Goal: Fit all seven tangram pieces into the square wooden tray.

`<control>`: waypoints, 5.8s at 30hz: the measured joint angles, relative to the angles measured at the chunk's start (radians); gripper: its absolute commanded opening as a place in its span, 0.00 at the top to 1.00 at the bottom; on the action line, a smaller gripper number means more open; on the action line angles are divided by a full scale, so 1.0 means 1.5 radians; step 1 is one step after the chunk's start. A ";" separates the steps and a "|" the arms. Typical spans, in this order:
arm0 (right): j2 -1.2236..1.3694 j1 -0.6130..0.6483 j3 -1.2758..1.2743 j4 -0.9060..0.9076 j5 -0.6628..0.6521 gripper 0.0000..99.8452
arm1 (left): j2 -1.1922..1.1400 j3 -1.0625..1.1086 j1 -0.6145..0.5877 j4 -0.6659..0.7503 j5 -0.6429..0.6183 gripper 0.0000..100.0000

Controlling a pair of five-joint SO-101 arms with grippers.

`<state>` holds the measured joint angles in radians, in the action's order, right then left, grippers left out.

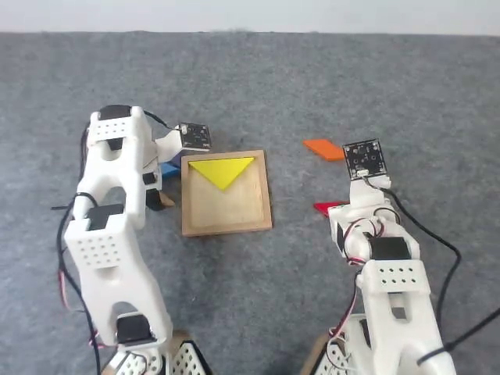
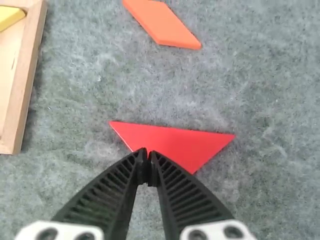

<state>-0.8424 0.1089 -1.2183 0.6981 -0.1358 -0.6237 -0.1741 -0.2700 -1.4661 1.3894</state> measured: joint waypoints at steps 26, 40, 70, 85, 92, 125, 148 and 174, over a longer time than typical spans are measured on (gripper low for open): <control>-0.001 0.000 0.000 0.000 0.000 0.99 | 0.000 0.000 -0.004 -0.051 -0.029 0.90; -0.001 0.000 0.000 0.000 0.000 0.99 | 0.001 -0.001 -0.004 -0.078 -0.032 0.99; -0.001 0.000 0.000 0.000 0.000 0.99 | 0.248 0.346 -0.004 0.096 -0.032 0.99; -0.001 0.000 0.000 0.000 0.000 0.99 | 0.609 0.609 0.021 0.277 -0.180 0.99; -0.001 0.000 0.000 0.000 0.000 0.99 | 0.661 0.631 0.149 0.277 -0.244 0.99; -0.001 0.000 0.000 0.000 0.000 0.99 | 0.666 0.875 0.251 0.600 -0.235 0.89; -0.001 0.000 0.034 0.035 0.000 0.99 | 0.868 0.805 0.155 0.493 -0.540 0.98; 0.674 0.429 0.519 -0.013 0.157 0.99 | 1.284 1.237 -0.174 0.655 -0.689 0.99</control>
<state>0.1688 0.7518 -0.4404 0.6782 0.0990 1.3019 1.6809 -0.5309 -0.4841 0.3552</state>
